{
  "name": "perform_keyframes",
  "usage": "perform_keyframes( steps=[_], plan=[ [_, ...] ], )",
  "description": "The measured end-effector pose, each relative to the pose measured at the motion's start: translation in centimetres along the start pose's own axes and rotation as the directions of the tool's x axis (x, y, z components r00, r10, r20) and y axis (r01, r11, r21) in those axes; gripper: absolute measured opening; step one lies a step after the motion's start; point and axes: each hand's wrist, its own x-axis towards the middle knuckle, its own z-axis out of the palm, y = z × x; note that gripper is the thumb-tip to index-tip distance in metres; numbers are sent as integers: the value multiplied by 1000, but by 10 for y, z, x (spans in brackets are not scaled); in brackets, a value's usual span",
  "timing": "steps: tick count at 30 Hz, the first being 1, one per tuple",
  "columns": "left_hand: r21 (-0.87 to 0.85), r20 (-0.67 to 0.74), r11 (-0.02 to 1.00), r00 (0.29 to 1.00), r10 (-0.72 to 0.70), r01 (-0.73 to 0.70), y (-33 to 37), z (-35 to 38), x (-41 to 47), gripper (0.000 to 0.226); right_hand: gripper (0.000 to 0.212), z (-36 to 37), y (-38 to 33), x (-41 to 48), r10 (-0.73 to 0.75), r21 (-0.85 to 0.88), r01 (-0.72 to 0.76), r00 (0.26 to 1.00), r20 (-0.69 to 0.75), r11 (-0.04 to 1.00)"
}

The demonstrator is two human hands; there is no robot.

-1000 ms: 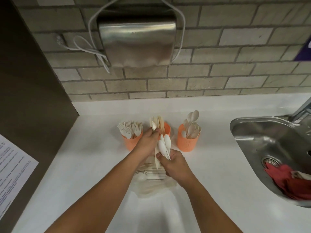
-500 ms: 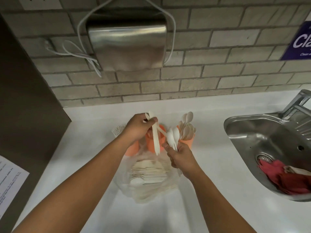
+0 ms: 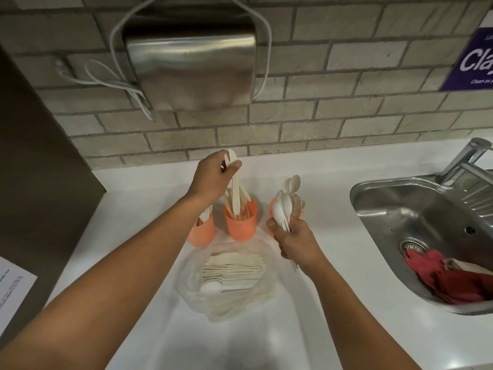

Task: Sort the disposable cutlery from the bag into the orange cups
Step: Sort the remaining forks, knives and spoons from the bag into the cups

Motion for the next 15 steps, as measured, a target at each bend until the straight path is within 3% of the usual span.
perform_keyframes(
  steps=[15],
  plan=[
    [233, 91, 968, 993, 76, -95, -20, 24, 0, 33, 23, 10, -6, 5, -31, -63, 33, 999, 29, 997]
  ],
)
